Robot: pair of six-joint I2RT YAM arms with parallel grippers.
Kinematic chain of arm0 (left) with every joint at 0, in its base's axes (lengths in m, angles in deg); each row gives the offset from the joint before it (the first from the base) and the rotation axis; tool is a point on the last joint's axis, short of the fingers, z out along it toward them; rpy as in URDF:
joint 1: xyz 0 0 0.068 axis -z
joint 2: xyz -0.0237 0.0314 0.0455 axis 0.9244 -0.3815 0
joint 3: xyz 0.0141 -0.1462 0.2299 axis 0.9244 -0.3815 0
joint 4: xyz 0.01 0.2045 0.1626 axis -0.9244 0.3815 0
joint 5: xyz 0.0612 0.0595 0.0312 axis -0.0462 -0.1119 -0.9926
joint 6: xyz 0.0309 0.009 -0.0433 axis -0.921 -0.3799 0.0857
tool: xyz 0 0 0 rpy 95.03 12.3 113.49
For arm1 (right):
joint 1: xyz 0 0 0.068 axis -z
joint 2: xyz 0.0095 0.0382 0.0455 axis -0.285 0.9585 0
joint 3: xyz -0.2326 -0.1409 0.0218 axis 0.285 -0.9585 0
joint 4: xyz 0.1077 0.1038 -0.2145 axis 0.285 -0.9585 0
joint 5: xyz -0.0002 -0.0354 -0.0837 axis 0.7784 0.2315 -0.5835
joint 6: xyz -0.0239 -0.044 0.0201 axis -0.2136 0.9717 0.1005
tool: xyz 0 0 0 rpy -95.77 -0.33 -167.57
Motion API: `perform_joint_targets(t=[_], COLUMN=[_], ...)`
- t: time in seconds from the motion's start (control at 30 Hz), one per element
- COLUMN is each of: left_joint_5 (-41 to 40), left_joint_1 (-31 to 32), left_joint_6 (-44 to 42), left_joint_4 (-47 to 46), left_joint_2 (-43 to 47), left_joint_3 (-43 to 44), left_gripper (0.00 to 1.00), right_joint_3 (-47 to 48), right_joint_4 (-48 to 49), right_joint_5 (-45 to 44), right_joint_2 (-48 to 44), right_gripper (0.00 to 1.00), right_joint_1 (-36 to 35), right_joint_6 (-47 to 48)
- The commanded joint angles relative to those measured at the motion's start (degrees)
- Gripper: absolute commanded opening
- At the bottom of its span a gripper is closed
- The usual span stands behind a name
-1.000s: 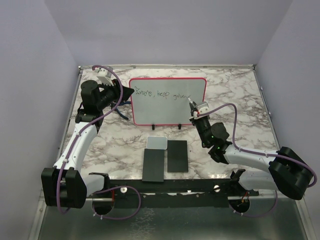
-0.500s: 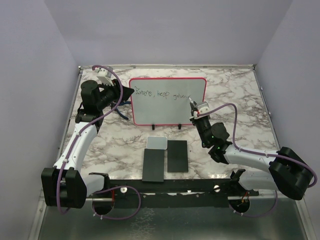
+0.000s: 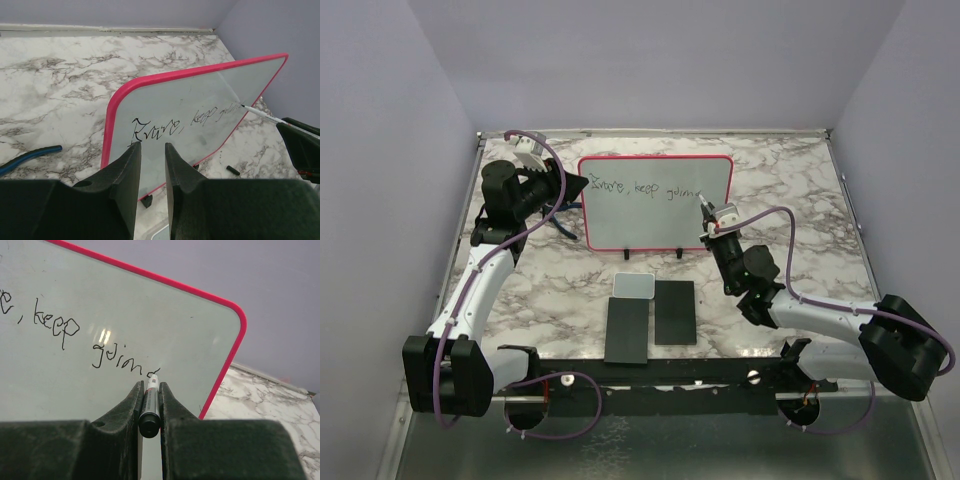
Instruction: Write a sentence on the whiteboard
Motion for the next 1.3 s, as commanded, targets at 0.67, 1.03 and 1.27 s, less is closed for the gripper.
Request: perform_joint_targets(t=[0.67, 1.03, 1.27], left_joint_5=[-0.56, -0.57, -0.57], left_joint_1=[0.44, 0.46, 0.43], left_joint_6=[-0.93, -0.88, -0.86], left_joint_4=[0.15, 0.16, 0.16], left_joint_2=[1.34, 1.32, 1.37], left_joint_3=[-0.44, -0.44, -0.44], left_gripper=[0.27, 0.27, 0.27], right_joint_3=[1.35, 1.35, 1.03], right_joint_4=[0.97, 1.06, 0.59], right_joint_5=[0.77, 1.07, 0.09], right_joint_2=[-0.37, -0.65, -0.27], right_gripper=[0.01, 0.01, 0.01], right_joint_1=[0.31, 0.31, 0.31], right_joint_6=[1.06, 1.45, 0.96])
